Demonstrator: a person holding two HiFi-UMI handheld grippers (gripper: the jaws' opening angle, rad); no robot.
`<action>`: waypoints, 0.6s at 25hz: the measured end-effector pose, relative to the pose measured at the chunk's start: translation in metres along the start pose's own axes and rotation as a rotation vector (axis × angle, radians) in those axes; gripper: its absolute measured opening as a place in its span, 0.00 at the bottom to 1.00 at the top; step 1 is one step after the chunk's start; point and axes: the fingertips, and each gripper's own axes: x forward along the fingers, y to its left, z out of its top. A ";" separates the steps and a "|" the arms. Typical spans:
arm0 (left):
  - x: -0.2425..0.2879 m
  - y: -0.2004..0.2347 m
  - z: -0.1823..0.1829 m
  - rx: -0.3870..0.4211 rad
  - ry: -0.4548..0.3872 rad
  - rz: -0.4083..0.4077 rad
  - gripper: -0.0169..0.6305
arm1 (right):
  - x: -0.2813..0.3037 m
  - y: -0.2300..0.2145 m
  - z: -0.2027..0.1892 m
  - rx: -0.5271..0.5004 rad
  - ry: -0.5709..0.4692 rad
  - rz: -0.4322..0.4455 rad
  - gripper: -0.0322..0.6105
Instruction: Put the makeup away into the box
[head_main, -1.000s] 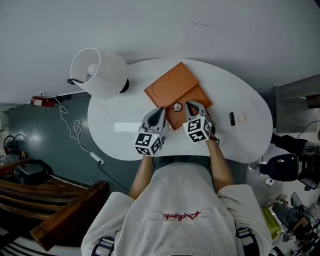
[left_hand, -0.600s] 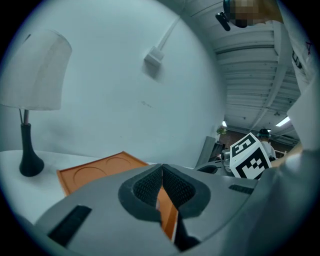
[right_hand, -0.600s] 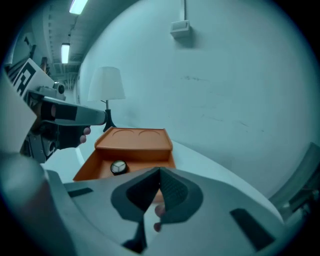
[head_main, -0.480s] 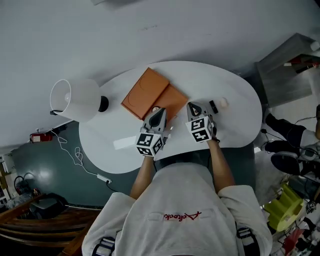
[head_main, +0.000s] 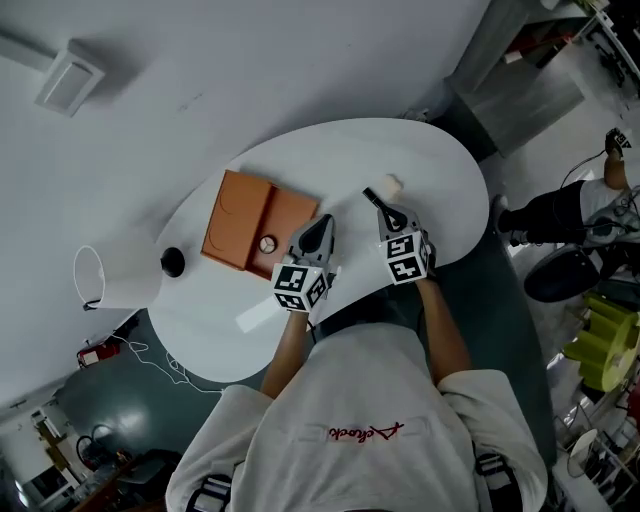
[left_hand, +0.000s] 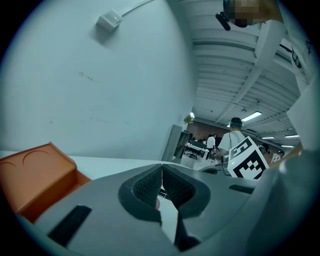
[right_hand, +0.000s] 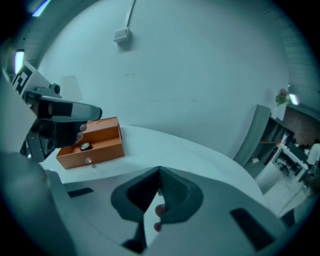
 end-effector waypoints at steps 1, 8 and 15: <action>0.005 -0.006 -0.002 0.003 0.008 -0.013 0.04 | -0.003 -0.005 -0.005 0.011 0.005 -0.008 0.08; 0.023 -0.022 -0.009 0.002 0.040 -0.044 0.04 | -0.006 -0.019 -0.026 0.051 0.039 -0.014 0.08; 0.029 -0.015 -0.031 -0.032 0.079 -0.032 0.04 | 0.009 -0.008 -0.047 0.057 0.090 0.026 0.08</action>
